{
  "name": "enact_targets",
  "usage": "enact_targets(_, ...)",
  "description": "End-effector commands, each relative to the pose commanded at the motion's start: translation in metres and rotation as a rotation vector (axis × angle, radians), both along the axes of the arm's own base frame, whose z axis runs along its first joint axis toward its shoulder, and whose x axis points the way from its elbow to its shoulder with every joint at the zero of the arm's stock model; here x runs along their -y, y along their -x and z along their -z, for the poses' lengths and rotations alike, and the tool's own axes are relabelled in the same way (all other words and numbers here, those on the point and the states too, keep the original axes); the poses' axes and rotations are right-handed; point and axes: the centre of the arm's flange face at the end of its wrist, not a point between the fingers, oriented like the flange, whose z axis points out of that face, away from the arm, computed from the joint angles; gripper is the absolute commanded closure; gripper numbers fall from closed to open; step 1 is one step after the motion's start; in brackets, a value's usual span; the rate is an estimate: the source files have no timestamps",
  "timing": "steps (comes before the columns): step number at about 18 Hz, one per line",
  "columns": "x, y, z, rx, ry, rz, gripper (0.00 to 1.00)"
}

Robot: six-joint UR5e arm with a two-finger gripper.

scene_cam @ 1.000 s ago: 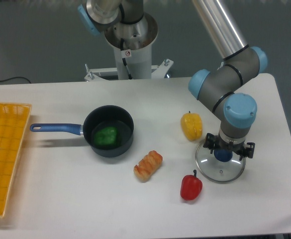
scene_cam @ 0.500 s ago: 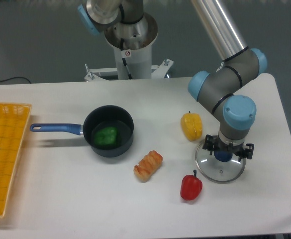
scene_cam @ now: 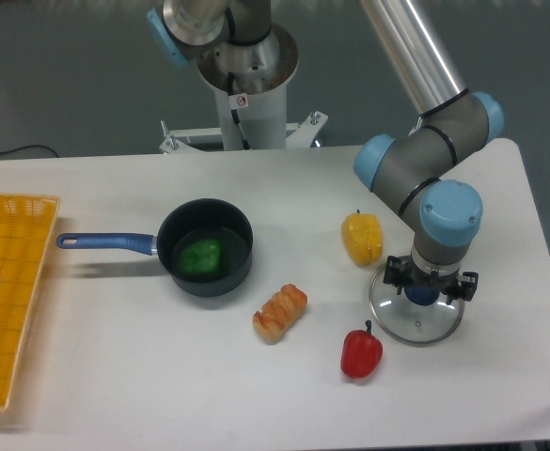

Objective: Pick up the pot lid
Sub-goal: 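Close the gripper on the blue knob, then lift the glass lid by its knob and carry it toward the yellow pepper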

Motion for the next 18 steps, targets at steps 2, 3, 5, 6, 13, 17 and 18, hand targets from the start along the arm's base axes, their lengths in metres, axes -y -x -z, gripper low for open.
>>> enact_targets(2,0.0,0.0,0.0,0.001,0.001,0.0,0.39)
enact_targets(3,0.0,0.0,0.0,0.001,0.001,0.0,0.43)
enact_targets(5,0.0,0.0,-0.001,0.0,0.0,0.0,0.51)
enact_targets(6,0.0,0.0,-0.002,0.0,0.0,0.002,0.51)
enact_targets(13,0.002,-0.001,-0.008,-0.002,0.005,0.003,0.53)
enact_targets(17,0.003,-0.004,-0.018,0.003,0.009,0.006,0.53)
enact_targets(18,0.003,-0.007,-0.023,0.009,0.012,0.01,0.53)
